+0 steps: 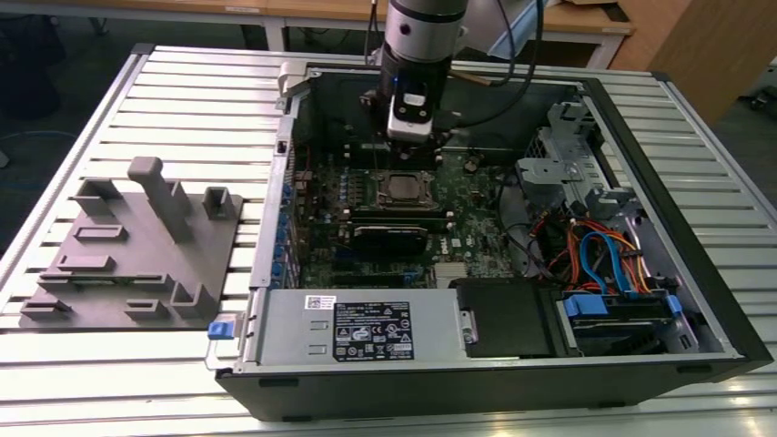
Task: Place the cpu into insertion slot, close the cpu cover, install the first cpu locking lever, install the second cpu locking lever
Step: 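Install the first cpu locking lever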
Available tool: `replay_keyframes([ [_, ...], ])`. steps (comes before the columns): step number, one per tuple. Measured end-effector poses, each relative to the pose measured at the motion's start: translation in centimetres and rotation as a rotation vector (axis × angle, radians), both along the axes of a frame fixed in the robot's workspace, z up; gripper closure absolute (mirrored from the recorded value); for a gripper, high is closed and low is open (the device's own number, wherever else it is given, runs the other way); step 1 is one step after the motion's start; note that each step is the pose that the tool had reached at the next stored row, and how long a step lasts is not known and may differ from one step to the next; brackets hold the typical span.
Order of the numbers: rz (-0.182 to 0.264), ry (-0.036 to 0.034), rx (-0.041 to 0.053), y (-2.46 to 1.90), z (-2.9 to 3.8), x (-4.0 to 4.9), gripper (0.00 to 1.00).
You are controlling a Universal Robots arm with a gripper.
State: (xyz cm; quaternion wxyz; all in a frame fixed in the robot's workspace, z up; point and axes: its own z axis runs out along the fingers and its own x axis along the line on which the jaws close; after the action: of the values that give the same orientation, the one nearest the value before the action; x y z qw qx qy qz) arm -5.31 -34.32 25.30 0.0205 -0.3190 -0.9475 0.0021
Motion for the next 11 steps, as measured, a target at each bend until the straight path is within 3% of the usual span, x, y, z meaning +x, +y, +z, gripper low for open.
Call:
replay_keyframes([
  [6,0.069,-0.0055,0.0025,0.00,-0.08,0.00,0.90],
  [11,0.131,-0.0060,0.0183,0.00,-0.21,0.00,0.90],
])
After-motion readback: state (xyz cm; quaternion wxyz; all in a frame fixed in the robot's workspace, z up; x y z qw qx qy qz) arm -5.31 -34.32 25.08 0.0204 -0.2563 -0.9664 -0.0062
